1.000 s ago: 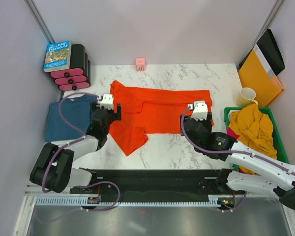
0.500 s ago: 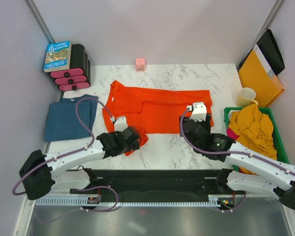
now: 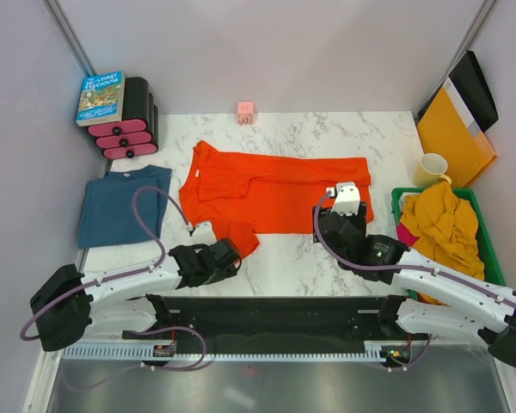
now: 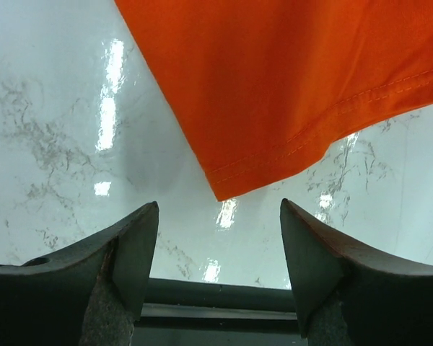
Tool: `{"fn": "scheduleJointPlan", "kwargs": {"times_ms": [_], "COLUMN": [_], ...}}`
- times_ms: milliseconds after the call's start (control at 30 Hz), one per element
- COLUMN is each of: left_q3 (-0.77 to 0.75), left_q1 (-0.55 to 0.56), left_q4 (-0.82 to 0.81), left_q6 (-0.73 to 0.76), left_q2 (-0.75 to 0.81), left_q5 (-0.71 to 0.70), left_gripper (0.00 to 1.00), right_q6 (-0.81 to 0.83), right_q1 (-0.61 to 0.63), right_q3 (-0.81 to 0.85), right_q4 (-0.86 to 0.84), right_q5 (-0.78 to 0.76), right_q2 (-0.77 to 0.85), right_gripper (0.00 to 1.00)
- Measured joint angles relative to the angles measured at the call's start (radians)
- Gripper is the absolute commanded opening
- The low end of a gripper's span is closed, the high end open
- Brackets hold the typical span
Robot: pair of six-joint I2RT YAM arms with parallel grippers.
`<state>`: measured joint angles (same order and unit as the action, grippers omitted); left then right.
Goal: Fold and stack the t-shirts
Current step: Grap the side of the flattened tshirt closest away from the robot with both arms
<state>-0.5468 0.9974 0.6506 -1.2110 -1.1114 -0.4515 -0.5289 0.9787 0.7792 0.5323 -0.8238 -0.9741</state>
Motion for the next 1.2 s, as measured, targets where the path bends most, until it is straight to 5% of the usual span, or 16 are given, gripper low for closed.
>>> {"fn": "scheduleJointPlan", "kwargs": {"times_ms": [333,500,633,833,1067,1200], "left_q3": [-0.001,-0.002,-0.004,-0.003,0.001,0.002], "left_q1": [0.000,0.000,0.000,0.000,0.000,0.000], "left_q4": [-0.087,-0.108,-0.114,-0.134,-0.145,-0.137], "left_q6": [-0.002,-0.002,-0.003,-0.013,-0.019,-0.007], "left_q2": [-0.101,-0.120,-0.134,-0.149,-0.147,-0.135], "left_q5": [-0.026,-0.056,-0.072,-0.087,-0.089,-0.081], "left_gripper": [0.63,0.43,0.42,0.03,0.02,0.02], "right_q6": [-0.001,-0.001,-0.001,-0.001,-0.072,-0.101], "right_q1": [0.000,0.000,0.000,0.000,-0.034,-0.232], "right_q3": [-0.003,-0.005,-0.011,-0.014,-0.016,-0.024], "right_q4": [0.006,0.006,0.006,0.006,0.031,0.045], "right_q5": [0.016,0.031,0.040,0.042,0.023,0.038], "right_q2": [0.018,0.029,0.031,0.031,0.024,-0.003], "right_gripper": [0.82,0.82,0.81,0.82,0.77,0.73]}}
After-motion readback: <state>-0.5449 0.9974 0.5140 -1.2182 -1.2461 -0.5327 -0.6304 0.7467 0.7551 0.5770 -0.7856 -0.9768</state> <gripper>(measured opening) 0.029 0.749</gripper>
